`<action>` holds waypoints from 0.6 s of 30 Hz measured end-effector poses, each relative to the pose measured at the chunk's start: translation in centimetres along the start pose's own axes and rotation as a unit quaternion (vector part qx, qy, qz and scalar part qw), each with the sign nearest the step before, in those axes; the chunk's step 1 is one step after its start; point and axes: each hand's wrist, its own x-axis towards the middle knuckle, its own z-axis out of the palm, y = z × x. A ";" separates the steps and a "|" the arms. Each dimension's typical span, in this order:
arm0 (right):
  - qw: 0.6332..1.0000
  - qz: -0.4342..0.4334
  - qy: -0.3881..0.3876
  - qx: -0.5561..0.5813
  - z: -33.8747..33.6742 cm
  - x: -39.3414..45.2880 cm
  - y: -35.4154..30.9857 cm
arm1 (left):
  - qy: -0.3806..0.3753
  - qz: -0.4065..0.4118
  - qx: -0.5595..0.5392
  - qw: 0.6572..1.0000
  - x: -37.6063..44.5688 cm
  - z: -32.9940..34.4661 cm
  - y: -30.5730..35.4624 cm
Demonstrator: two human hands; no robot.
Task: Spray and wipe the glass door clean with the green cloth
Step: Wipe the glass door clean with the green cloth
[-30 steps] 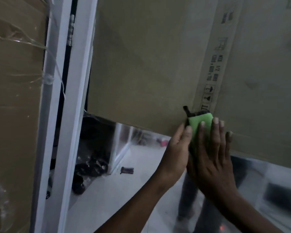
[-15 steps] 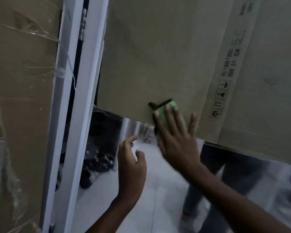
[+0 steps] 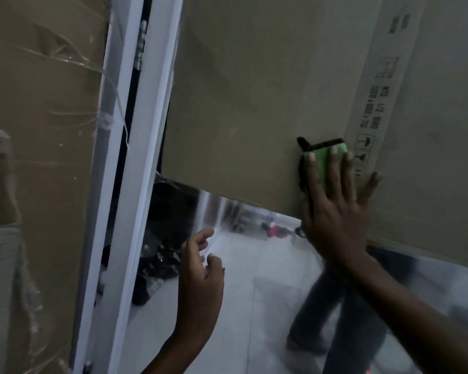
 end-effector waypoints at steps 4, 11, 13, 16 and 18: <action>0.991 -0.124 -0.039 0.036 3.7 -2.3 -8.6 | 0.013 0.001 0.001 1.000 0.0 -1.0 -1.5; 0.921 -0.360 -0.151 0.019 4.4 -13.7 -10.0 | -0.033 -0.013 0.043 0.998 -1.3 -1.0 -4.3; 0.952 -0.286 -0.110 0.008 3.2 -11.4 -7.5 | -0.034 -0.003 0.053 0.998 -2.0 -0.4 -4.3; 0.986 -0.142 -0.083 -0.011 1.5 -6.9 -4.9 | -0.043 0.027 0.050 0.997 -2.6 0.8 -3.6; 0.990 -0.098 -0.098 0.011 1.1 -6.3 -5.4 | -0.056 0.062 0.036 0.996 -2.8 1.5 -2.8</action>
